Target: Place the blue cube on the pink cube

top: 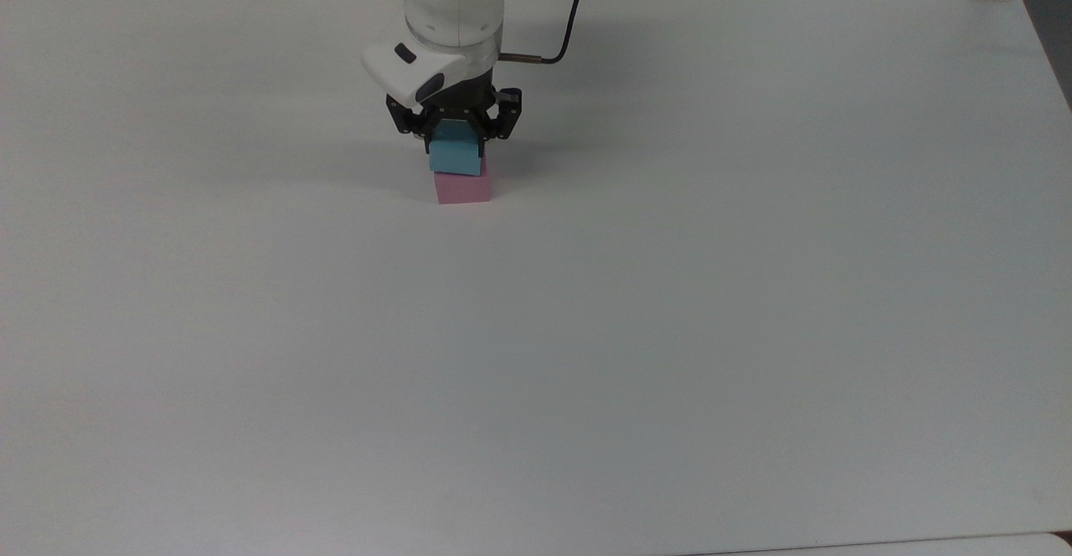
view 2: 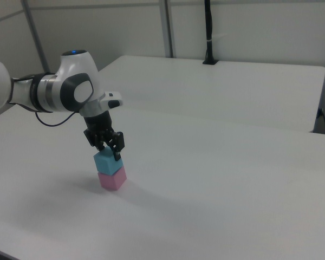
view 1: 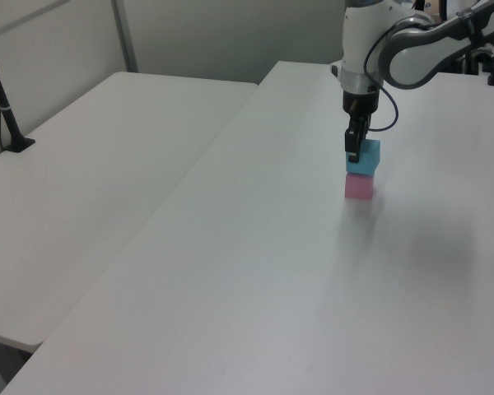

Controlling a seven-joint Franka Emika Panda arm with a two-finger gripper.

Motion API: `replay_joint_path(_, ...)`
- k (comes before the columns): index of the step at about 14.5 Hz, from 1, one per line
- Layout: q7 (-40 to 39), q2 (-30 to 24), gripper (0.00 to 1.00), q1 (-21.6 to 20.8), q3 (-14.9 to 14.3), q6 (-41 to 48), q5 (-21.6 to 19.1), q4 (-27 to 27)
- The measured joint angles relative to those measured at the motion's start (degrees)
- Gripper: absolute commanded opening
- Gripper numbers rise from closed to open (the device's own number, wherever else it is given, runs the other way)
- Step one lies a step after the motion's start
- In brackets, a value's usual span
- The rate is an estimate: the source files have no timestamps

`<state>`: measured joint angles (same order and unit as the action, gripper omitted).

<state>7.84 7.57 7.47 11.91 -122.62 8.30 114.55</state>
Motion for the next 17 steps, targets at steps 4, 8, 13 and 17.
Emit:
replay_joint_path(4,0.61,0.84,0.98,-0.12,0.0,-1.29,0.48,-0.14)
replay_joint_path(8,4.02,0.86,1.0,-0.15,0.0,-1.29,0.5,-0.14)
replay_joint_path(13,5.02,-0.99,1.0,-0.18,-0.01,9.2,0.66,-5.47)
replay_joint_path(17,5.02,-6.11,1.0,0.02,-0.52,21.84,0.69,-12.63)
